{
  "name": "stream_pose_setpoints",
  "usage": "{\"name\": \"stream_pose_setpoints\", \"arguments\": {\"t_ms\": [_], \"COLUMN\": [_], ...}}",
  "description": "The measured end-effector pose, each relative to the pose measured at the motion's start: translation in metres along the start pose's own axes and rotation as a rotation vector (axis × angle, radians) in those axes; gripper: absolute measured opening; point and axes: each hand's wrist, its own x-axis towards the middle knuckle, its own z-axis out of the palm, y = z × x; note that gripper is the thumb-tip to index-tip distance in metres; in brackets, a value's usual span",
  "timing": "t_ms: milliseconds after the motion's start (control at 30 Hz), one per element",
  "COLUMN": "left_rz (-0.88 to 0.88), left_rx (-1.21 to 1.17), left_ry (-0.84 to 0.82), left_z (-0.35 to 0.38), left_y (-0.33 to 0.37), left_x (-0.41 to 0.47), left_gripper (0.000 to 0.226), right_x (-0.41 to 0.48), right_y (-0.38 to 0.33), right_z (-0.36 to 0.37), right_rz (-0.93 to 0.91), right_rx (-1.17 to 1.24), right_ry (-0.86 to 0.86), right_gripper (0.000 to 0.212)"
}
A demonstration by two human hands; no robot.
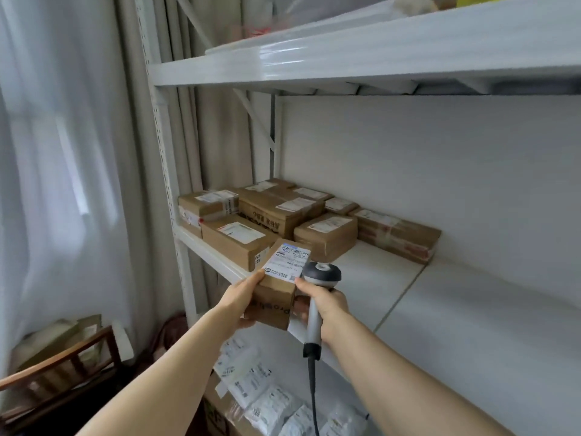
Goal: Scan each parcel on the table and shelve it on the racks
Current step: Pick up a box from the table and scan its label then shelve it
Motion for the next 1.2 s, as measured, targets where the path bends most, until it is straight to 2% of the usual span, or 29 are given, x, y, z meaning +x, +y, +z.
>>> {"name": "stream_pose_setpoints", "arguments": {"t_ms": [133,200,267,300,400,467,733,800,867,933,1033,1200], "left_rz": [0.070,0.173,0.298,0.365,0.615,0.631,0.627,0.605,0.611,0.692,0.805,0.873], "left_rx": [0.046,0.115,0.312,0.469,0.994,1.115,1.173,1.167,1.169,1.184,1.200,1.271], "left_ry": [-0.032,-0.001,0.002,0.009,0.092,0.097,0.066,0.091,0.174,0.223,0.133,-0.074], "left_z": [-0.007,-0.007,-0.006,-0.005,0.003,0.011,0.015,0.016,0.022,0.033,0.061,0.130], "left_y": [0.021,0.028,0.030,0.031,0.029,0.030,0.036,0.035,0.033,0.028,0.015,-0.023], "left_x": [0.038,0.052,0.067,0.070,0.070,0.074,0.097,0.090,0.075,0.052,0.010,-0.078], "left_gripper": [0.040,0.049,0.078,0.085,0.079,0.073,0.061,0.067,0.084,0.094,0.090,0.083], "right_x": [0.035,0.048,0.057,0.061,0.067,0.069,0.057,0.047,0.034,0.016,-0.020,-0.112], "right_y": [-0.002,-0.001,-0.001,-0.001,-0.003,-0.003,-0.001,0.000,0.002,0.004,0.008,0.026], "right_z": [0.026,0.035,0.038,0.038,0.036,0.034,0.019,0.012,0.001,-0.013,-0.043,-0.124], "right_rz": [-0.039,-0.054,-0.058,-0.062,-0.068,-0.060,-0.055,-0.064,-0.072,-0.084,-0.106,-0.109], "right_rx": [-0.032,-0.055,-0.075,-0.075,-0.041,-0.007,0.000,-0.033,-0.064,-0.097,-0.125,-0.065], "right_ry": [0.054,0.102,0.150,0.161,0.176,0.200,0.225,0.222,0.217,0.218,0.240,0.288], "right_gripper": [0.032,0.040,0.049,0.049,0.048,0.047,0.042,0.040,0.040,0.041,0.040,0.040]}}
